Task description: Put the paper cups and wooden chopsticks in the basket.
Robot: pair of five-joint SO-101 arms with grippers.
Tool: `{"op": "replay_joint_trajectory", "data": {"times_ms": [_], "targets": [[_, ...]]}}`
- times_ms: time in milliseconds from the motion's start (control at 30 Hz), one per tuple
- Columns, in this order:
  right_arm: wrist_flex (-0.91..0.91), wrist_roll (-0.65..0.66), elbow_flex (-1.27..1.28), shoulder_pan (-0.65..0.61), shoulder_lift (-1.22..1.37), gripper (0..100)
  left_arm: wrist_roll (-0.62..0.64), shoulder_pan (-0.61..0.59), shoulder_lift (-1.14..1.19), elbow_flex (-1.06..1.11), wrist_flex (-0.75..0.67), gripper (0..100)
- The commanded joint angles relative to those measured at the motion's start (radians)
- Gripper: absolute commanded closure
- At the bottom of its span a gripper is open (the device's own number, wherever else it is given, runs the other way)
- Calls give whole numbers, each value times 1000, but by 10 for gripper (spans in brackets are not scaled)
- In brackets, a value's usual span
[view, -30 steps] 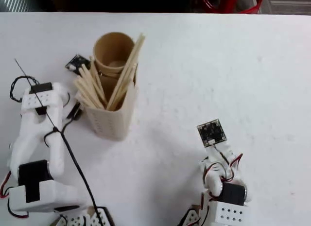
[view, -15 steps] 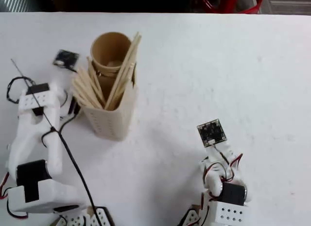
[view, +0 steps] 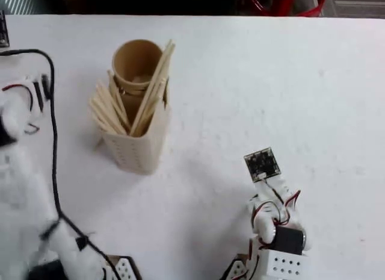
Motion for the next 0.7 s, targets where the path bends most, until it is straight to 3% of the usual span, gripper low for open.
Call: {"op": "replay_joint_trajectory", "data": {"times_ms": [0,233,500,667], "targets": [[-16,3,9,4,-7,980,6,114,-150,-137,140,758],[-16,3,9,4,-7,980,9,156,-85,-69,265,760],[-16,3,9,4,-7,980,5,171,22,-15,261,756],[-16,3,9,4,-7,980,11,220,-5,-28,267,699]]}}
